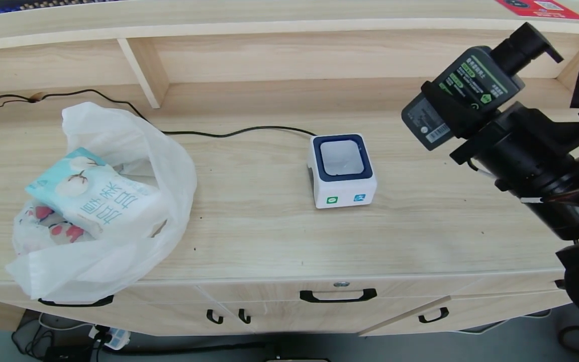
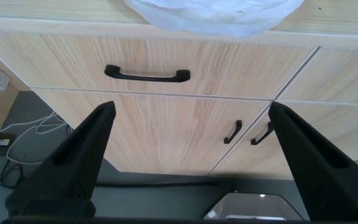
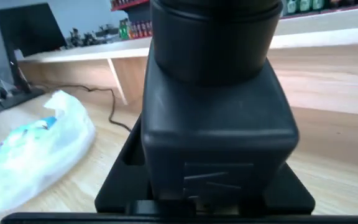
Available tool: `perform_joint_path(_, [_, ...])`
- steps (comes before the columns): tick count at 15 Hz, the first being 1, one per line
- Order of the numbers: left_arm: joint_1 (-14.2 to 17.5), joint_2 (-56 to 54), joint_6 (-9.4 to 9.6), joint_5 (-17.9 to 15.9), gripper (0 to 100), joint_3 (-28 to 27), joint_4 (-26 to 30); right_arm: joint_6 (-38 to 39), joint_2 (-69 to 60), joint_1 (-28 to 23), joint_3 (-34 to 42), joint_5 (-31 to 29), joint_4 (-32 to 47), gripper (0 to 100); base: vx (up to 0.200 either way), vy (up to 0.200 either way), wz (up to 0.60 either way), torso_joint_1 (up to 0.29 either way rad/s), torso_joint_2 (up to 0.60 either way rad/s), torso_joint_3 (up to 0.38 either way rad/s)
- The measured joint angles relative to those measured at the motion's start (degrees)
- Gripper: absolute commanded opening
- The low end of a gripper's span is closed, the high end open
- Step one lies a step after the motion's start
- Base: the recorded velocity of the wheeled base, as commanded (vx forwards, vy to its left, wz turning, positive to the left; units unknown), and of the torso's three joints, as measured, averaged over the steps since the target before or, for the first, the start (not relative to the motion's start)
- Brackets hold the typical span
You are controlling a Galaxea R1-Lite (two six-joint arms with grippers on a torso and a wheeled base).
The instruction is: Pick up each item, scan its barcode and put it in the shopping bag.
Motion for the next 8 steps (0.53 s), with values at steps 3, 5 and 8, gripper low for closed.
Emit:
perform_joint_path(3, [0.0,0.0,0.00,0.0,100,0.0,0.0,5.7,-3.4,8.8,-0.7,-1.2,5.0,0,0.000,0.000,0.00,0.000,0.00,0.000])
perform_joint_path(5, [0.0,0.0,0.00,0.0,100,0.0,0.0,10.6,-6.3,13.3,-0.6,-2.2,7.6,0,0.000,0.000,0.00,0.000,0.00,0.000])
perform_joint_path(8, [0.0,0.0,-0.02,0.0,100,0.0,0.0,13.6,-9.1,17.3,-0.4,-2.2,8.0,0,0.000,0.000,0.00,0.000,0.00,0.000])
